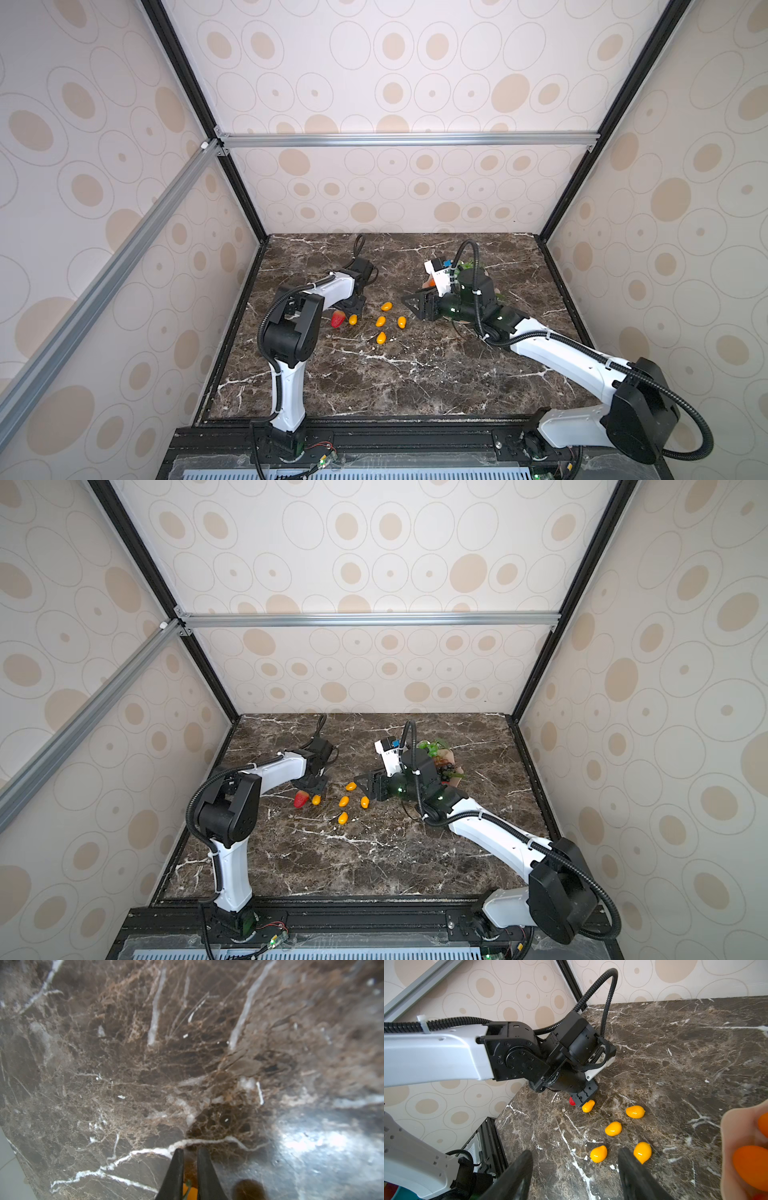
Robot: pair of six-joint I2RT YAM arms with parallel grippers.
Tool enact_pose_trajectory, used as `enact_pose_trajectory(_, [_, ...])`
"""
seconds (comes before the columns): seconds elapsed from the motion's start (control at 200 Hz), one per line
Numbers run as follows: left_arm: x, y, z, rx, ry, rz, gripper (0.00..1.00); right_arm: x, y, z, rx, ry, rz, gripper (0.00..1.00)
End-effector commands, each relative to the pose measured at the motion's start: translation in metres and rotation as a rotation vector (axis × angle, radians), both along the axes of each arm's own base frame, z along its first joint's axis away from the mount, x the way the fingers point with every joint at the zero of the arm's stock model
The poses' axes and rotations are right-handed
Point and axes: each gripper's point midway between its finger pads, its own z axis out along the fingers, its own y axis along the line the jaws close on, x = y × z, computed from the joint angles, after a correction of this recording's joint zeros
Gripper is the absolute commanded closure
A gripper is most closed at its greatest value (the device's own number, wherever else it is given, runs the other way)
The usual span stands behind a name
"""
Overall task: Place and organize the fake fruits in the fruit bowl
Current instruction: 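Close the left gripper on the small strawberry and lift it, then carry the strawberry into the bowl with the left gripper while the right moves aside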
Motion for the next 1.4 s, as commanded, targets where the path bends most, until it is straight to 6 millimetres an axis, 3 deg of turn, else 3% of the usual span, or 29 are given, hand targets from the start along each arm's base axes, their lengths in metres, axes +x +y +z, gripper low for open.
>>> enact_pose_trajectory(0.0, [0.004,0.005,0.004,0.028,0.011,-0.01,0.86,-0.003,-0.002,0.004,0.011,-0.01,0.007,0.32])
enact_pose_trajectory(0.505, [0.006,0.006,0.011,0.03,-0.016,-0.006,0.97,-0.002,-0.003,0.003,0.004,-0.013,-0.003,0.32])
enact_pose_trajectory(0.72, [0.006,0.008,0.027,0.025,-0.05,0.006,1.0,-0.001,-0.006,0.004,-0.002,-0.019,-0.016,0.32])
enact_pose_trajectory(0.86, [0.007,0.004,0.057,-0.019,-0.109,0.013,1.0,0.006,-0.017,0.001,-0.034,-0.019,-0.089,0.32])
enact_pose_trajectory(1.025, [0.011,-0.016,0.105,-0.175,-0.218,-0.007,1.0,0.015,-0.036,-0.007,-0.087,-0.011,-0.193,0.32])
enact_pose_trajectory(1.21, [0.01,-0.057,0.153,-0.436,-0.313,-0.07,1.0,0.023,-0.066,-0.008,-0.12,0.0,-0.306,0.32])
enact_pose_trajectory(1.395, [0.01,-0.112,0.189,-0.687,-0.37,-0.159,1.0,0.026,-0.1,-0.009,-0.149,0.018,-0.399,0.32])
